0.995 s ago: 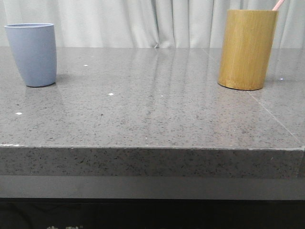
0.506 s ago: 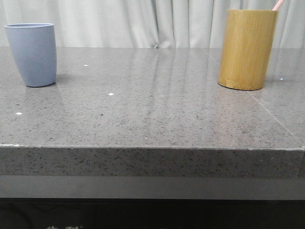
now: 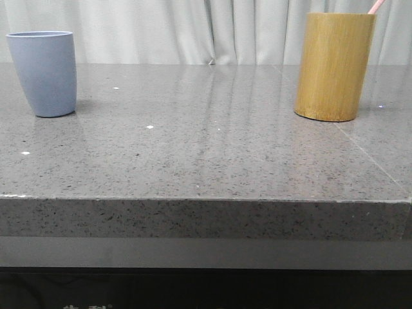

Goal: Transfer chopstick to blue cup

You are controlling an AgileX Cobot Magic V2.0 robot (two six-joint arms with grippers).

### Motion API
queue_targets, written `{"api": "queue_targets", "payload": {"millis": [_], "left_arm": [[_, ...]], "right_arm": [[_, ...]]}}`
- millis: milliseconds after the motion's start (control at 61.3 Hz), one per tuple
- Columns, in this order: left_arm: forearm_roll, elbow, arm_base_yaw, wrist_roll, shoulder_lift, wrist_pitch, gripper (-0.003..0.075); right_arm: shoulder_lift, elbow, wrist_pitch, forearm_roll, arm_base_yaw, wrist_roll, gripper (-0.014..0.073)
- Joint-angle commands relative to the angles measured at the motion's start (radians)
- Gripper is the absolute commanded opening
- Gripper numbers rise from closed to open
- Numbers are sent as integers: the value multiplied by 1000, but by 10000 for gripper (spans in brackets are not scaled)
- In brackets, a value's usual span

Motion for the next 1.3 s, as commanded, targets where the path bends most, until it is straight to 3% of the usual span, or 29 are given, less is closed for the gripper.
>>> {"api": "queue_targets", "payload": {"millis": [0, 98, 848, 1288], "left_arm": [[-8, -35, -7, 11, 17, -93, 387], [-8, -52, -7, 12, 46, -101, 480], [-8, -517, -7, 65, 627, 29, 471], [-2, -852, -45, 65, 963, 306, 471]], "right_arm": [[9, -26, -63, 11, 1, -13, 561], [9, -26, -63, 22, 1, -13, 570], [9, -26, -64, 32, 1, -13, 570], [9, -26, -64, 32, 1, -13, 570]]}}
